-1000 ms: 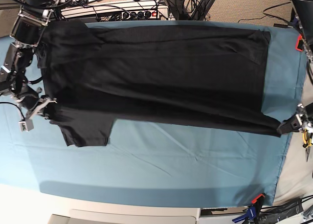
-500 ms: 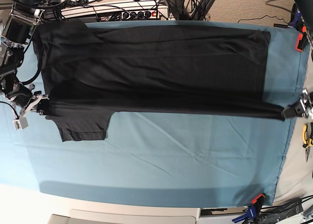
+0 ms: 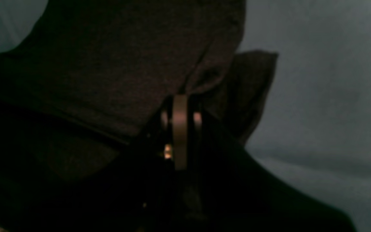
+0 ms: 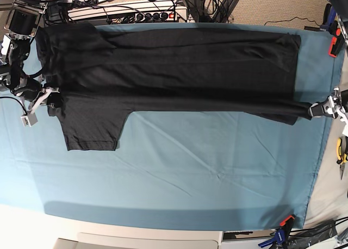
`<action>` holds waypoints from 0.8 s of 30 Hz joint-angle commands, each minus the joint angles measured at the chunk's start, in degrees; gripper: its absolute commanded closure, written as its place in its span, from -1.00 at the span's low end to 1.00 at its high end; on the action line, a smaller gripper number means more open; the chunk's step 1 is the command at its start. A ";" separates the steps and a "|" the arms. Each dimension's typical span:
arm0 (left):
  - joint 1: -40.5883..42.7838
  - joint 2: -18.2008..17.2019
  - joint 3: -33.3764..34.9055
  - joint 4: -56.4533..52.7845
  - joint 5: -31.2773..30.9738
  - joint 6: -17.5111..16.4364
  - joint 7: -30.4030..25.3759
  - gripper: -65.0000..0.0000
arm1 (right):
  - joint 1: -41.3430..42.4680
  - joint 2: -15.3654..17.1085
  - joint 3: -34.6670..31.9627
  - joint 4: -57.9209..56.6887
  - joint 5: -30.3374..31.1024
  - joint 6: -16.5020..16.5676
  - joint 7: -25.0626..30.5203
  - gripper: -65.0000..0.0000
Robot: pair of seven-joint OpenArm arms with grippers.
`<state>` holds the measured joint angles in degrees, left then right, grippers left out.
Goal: Fold the T-shirt properly
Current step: 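Lift the side edge and fold it over the shirt body with both grippers, then lower the folded side onto the shirt and smooth it with both grippers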
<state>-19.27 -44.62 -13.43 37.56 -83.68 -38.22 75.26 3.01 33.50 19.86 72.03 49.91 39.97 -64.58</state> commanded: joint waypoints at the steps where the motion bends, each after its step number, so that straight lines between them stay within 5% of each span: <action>1: -0.37 -1.92 -0.24 1.44 -1.32 -0.26 -0.07 1.00 | 0.63 1.95 0.50 1.11 1.68 0.03 0.26 1.00; 24: 4.35 -2.36 -3.74 11.23 -1.32 -0.52 2.97 1.00 | -0.37 6.34 3.45 1.11 3.61 0.03 -4.50 1.00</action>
<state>-13.98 -44.93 -16.60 47.94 -83.85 -38.46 78.65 2.00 37.93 22.50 72.12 52.80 39.97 -69.87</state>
